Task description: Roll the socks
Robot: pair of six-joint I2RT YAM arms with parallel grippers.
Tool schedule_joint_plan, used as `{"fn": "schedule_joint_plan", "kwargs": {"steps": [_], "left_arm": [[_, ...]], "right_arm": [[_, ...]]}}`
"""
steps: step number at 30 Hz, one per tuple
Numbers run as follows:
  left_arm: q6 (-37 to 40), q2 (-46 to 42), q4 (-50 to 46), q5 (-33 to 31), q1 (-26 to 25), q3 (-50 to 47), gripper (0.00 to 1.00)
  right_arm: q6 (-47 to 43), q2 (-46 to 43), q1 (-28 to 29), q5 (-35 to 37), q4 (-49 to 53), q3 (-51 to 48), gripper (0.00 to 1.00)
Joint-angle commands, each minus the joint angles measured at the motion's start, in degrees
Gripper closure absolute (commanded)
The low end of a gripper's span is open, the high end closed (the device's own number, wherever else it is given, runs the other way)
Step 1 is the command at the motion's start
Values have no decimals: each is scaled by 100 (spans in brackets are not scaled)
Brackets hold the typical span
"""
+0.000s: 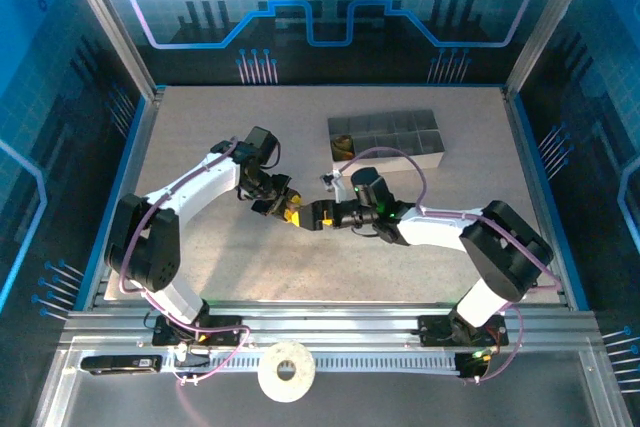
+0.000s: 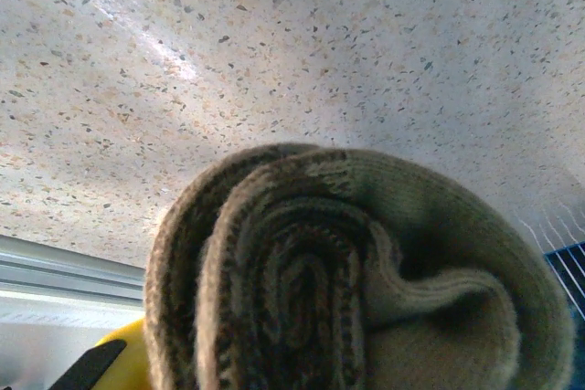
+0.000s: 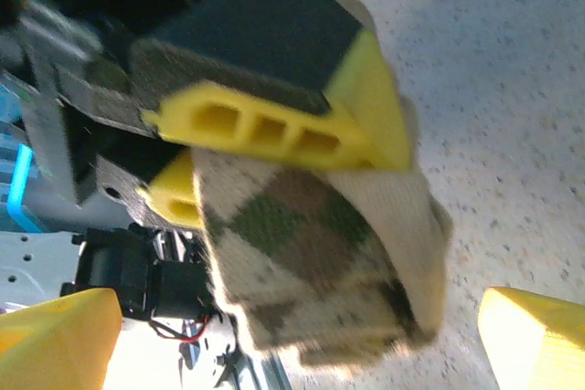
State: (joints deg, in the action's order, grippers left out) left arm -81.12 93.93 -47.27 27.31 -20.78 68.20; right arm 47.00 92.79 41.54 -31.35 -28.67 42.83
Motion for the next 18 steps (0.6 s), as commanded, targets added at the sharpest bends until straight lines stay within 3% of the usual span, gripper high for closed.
{"fn": "schedule_joint_plan", "kwargs": {"steps": [1, 7, 18], "left_arm": [[-107, 46, -25, 233, 30, 105, 100], [-139, 81, 23, 259, 30, 114, 100], [-174, 77, 92, 284, 30, 79, 100]], "right_arm": [[205, 273, -65, -281, -425, 249, 6], [391, 485, -58, -283, -570, 320, 17], [607, 557, -58, -164, -593, 439, 56]]}}
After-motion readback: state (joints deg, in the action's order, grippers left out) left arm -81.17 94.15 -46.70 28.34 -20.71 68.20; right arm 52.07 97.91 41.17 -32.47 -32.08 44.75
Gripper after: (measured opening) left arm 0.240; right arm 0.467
